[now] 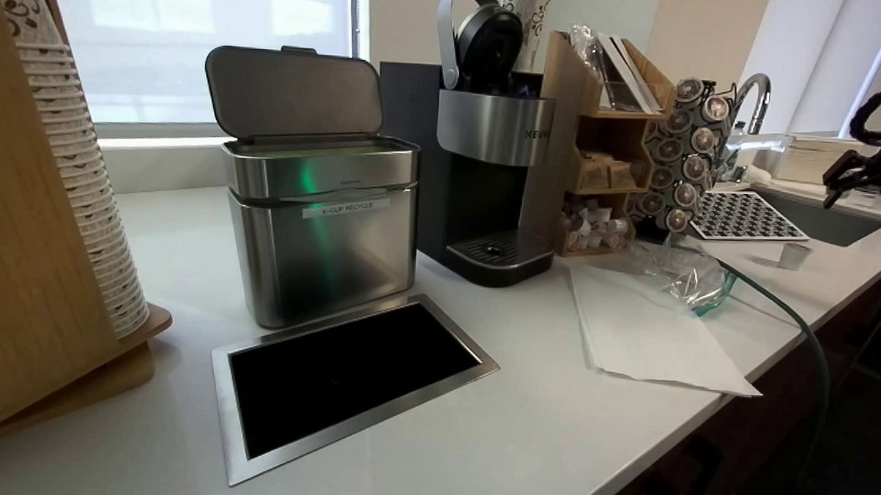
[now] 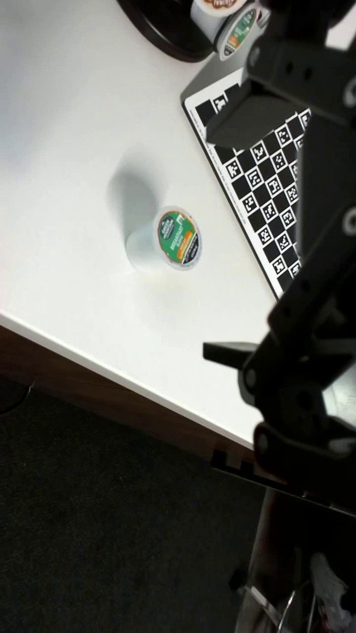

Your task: Place the coffee pod from the counter on the stand.

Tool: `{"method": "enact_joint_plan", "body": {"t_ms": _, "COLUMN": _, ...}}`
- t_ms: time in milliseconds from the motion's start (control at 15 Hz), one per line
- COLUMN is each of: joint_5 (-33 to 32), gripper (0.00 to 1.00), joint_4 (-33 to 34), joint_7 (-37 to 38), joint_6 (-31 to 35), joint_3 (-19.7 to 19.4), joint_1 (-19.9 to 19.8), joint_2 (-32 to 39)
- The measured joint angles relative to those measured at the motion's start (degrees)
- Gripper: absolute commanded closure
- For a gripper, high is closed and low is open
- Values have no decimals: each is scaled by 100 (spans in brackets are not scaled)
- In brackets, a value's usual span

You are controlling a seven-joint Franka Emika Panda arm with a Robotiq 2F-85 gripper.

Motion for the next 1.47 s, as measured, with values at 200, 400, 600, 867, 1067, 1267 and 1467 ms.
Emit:
{"method": "enact_joint_plan", "body": {"t_ms": 200, "joint_5": 62, "gripper": 0, "joint_4": 220, "joint_7": -7, "joint_6": 0, "joint_3": 2, "joint_1": 5, "joint_2": 321}}
{"method": "enact_joint_plan", "body": {"t_ms": 400, "joint_5": 246, "gripper": 0, "joint_4": 467, "joint_7": -62, "joint_6": 0, "joint_3": 22, "joint_1": 19, "joint_2": 649}}
{"method": "enact_joint_plan", "body": {"t_ms": 600, "joint_5": 454, "gripper": 0, "joint_4": 715, "joint_7": -164, "joint_6": 0, "joint_3": 91, "joint_1": 19, "joint_2": 979}}
{"method": "enact_joint_plan", "body": {"t_ms": 867, "joint_5": 569, "gripper": 0, "joint_4": 1031, "joint_7": -222, "joint_6": 0, "joint_3": 171, "joint_1": 19, "joint_2": 1390}}
{"method": "enact_joint_plan", "body": {"t_ms": 1067, "joint_5": 572, "gripper": 0, "joint_4": 1240, "joint_7": -246, "joint_6": 0, "joint_3": 187, "joint_1": 14, "joint_2": 1675}}
{"method": "enact_joint_plan", "body": {"t_ms": 1267, "joint_5": 572, "gripper": 0, "joint_4": 1412, "joint_7": -270, "joint_6": 0, "joint_3": 213, "joint_1": -16, "joint_2": 1915}}
{"method": "enact_joint_plan", "body": {"t_ms": 1467, "joint_5": 578, "gripper": 0, "joint_4": 1550, "joint_7": -298, "joint_6": 0, "joint_3": 259, "joint_1": -53, "joint_2": 2093}}
